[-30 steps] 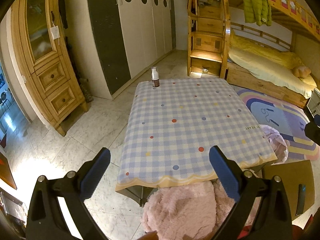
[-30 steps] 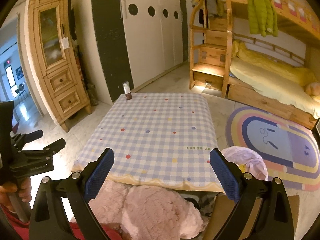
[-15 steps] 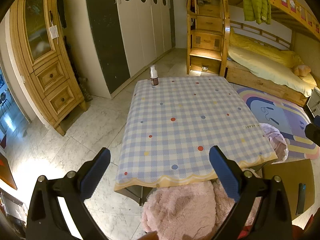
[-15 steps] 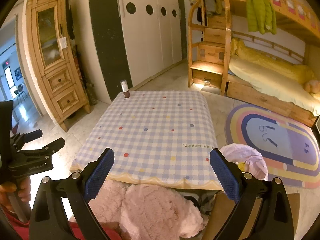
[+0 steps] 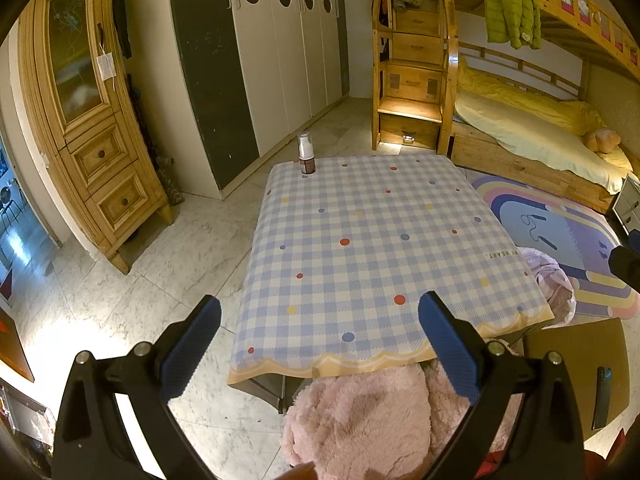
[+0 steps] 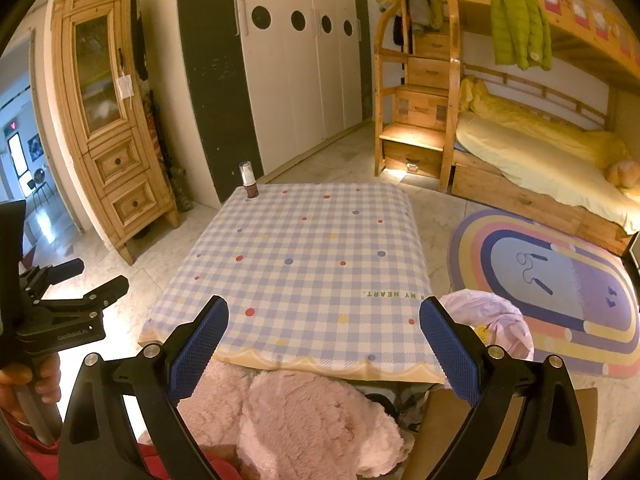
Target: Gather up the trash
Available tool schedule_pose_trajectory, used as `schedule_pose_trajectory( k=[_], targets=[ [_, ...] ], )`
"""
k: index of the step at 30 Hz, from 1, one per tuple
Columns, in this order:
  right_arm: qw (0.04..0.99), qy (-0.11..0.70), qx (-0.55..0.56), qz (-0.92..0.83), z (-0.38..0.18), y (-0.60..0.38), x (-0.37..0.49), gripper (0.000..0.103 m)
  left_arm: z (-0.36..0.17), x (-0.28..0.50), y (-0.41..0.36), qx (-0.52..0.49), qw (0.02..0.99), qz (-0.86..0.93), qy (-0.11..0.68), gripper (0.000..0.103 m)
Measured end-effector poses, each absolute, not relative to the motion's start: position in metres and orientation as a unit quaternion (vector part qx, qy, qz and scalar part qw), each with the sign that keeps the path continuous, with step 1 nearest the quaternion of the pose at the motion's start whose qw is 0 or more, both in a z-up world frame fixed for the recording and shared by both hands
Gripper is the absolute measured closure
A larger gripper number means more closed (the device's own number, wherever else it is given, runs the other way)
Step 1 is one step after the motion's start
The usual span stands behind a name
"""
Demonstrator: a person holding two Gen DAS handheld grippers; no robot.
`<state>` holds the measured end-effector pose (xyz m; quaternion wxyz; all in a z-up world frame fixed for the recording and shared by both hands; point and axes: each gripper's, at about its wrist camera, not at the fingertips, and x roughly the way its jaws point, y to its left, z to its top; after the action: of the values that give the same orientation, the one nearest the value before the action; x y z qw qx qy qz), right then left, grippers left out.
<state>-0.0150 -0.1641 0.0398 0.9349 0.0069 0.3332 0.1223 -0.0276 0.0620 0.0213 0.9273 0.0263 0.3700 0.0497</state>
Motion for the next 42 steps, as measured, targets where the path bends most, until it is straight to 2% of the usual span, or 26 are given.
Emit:
schedule_pose_trajectory(
  k=[42],
  targets=[
    [0.934,0.336,0.007,0.121,0.0380,-0.1665,-0.0149,0.008,0.0192,-0.0266,0.0608,0.028,0.926,0.051,0.373,0.007]
  ],
)
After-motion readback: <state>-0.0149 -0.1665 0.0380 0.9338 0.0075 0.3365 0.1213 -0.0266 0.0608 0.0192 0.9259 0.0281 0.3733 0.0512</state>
